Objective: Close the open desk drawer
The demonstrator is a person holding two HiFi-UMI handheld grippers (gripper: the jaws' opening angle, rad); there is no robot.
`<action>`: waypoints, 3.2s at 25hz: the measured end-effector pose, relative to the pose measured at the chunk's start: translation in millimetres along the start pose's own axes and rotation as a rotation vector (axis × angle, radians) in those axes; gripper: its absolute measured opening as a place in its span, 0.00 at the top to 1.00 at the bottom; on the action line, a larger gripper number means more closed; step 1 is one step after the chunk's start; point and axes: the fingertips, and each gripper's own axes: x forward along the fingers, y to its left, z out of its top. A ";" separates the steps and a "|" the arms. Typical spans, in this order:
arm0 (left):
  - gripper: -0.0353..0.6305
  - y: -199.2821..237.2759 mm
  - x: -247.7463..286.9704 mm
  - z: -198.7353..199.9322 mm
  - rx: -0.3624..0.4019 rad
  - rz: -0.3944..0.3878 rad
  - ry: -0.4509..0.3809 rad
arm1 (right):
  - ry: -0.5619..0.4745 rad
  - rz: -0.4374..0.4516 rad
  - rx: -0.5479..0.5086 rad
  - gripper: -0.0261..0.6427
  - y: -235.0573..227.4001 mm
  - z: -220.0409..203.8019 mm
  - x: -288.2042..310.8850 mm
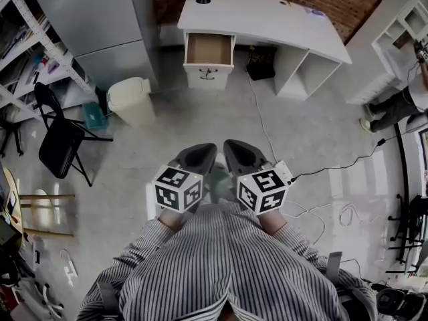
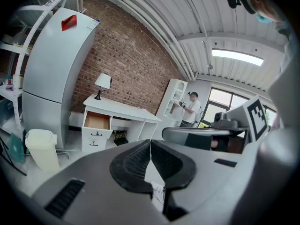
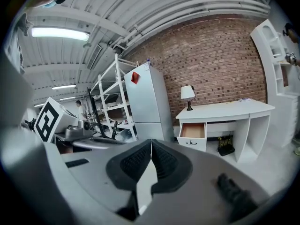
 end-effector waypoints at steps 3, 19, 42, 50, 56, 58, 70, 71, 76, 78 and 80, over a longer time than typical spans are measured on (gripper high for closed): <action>0.92 9.4 9.6 5.7 0.013 0.006 0.003 | 0.002 0.010 -0.003 0.94 -7.0 4.5 14.9; 0.92 98.1 128.6 98.3 0.025 0.065 -0.030 | -0.014 0.034 -0.039 0.94 -119.6 88.5 126.7; 0.92 198.2 271.8 172.8 -0.022 0.163 -0.011 | 0.000 0.080 -0.010 0.94 -256.4 154.9 259.4; 0.92 216.6 280.0 163.0 -0.059 0.168 0.028 | 0.053 0.117 0.022 0.94 -255.4 139.6 285.0; 0.92 245.7 293.9 173.9 -0.074 0.156 0.052 | 0.065 0.096 0.050 0.94 -267.2 146.1 311.5; 0.92 256.1 299.5 184.4 -0.072 0.150 0.048 | 0.064 0.084 0.061 0.94 -272.8 152.2 322.3; 0.92 326.0 340.3 233.3 -0.041 0.098 0.075 | 0.064 0.016 0.094 0.94 -303.3 181.6 392.4; 0.92 330.9 342.8 237.4 -0.034 0.091 0.077 | 0.060 0.009 0.095 0.94 -305.1 184.8 398.1; 0.92 356.0 353.0 257.8 -0.020 0.069 0.072 | 0.052 -0.004 0.101 0.94 -308.0 198.7 423.9; 0.92 360.9 358.3 262.4 -0.009 0.054 0.077 | 0.047 -0.013 0.106 0.94 -311.3 202.5 430.4; 0.92 365.9 363.5 267.2 0.003 0.037 0.080 | 0.041 -0.029 0.108 0.94 -315.2 206.4 436.9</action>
